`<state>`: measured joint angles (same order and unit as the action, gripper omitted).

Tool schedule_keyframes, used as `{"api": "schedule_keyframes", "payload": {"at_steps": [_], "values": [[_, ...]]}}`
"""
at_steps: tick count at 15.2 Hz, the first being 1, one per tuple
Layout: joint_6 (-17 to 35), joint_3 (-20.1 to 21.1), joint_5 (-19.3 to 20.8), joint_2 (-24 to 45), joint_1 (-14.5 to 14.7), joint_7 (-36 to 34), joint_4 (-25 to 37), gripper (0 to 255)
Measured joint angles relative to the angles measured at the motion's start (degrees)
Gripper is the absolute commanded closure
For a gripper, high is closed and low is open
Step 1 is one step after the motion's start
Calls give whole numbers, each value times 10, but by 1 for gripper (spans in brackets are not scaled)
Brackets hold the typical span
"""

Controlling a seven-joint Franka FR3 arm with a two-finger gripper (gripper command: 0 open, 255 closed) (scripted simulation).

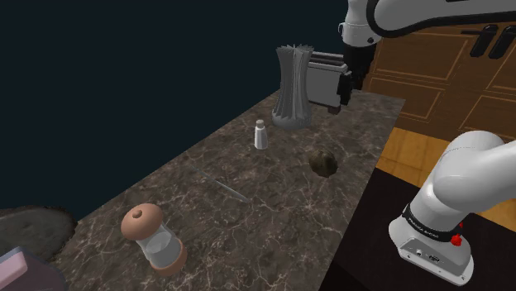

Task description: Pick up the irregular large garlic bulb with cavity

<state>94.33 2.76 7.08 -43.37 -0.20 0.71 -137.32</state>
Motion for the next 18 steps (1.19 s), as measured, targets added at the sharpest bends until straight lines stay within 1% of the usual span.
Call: {"api": "schedule_keyframes", "payload": {"at_steps": [2,4,10,12,14,16,18], "values": [[4,-2,-4,1,5,7,-4,0],[22,-4,-20,-6,24,27,-28,0],[65,-8,-83,-21,98,100,-88,0],[79,-6,-107,-32,126,122,-114,0],[97,-6,-130,-30,153,148,-131,0],[109,-8,-142,-33,169,165,-147,0],[121,-7,-147,-41,173,170,-166,0]]}}
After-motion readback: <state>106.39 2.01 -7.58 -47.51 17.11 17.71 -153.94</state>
